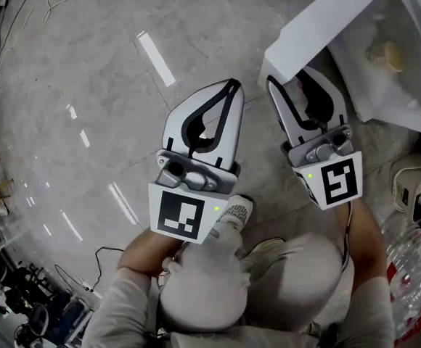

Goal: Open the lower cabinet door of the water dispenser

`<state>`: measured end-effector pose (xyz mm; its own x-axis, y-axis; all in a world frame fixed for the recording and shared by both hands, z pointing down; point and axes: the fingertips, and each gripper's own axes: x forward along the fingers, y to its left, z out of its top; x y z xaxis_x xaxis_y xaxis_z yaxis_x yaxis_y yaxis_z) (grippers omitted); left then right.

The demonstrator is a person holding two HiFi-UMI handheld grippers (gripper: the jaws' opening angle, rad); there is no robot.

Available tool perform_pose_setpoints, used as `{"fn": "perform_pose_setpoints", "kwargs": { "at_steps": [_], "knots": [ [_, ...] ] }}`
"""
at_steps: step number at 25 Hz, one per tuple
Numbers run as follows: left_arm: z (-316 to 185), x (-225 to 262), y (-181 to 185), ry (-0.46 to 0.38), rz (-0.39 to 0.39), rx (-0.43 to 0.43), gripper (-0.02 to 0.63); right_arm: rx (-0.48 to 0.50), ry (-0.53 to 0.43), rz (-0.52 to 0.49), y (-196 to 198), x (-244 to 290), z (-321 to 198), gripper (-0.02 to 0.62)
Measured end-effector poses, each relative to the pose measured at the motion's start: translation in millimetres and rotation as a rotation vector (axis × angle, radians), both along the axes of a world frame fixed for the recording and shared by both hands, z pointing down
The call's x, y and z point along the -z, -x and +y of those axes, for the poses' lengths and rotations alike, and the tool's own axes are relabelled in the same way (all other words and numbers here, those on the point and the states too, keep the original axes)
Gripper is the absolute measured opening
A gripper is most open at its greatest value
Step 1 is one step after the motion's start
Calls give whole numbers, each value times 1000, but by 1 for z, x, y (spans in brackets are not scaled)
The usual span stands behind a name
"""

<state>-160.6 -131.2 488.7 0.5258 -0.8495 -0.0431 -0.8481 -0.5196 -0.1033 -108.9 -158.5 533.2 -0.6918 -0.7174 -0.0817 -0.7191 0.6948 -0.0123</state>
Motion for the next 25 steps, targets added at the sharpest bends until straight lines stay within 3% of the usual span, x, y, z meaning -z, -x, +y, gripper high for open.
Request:
{"fn": "perform_pose_setpoints", "kwargs": {
  "at_steps": [13, 25],
  "knots": [
    [-23, -11, 7, 8, 27, 56, 2, 19, 3, 17, 32, 0, -32, 156],
    [-44, -29, 35, 14, 3, 140, 2, -50, -3, 8, 50, 0, -58, 156]
  ]
}}
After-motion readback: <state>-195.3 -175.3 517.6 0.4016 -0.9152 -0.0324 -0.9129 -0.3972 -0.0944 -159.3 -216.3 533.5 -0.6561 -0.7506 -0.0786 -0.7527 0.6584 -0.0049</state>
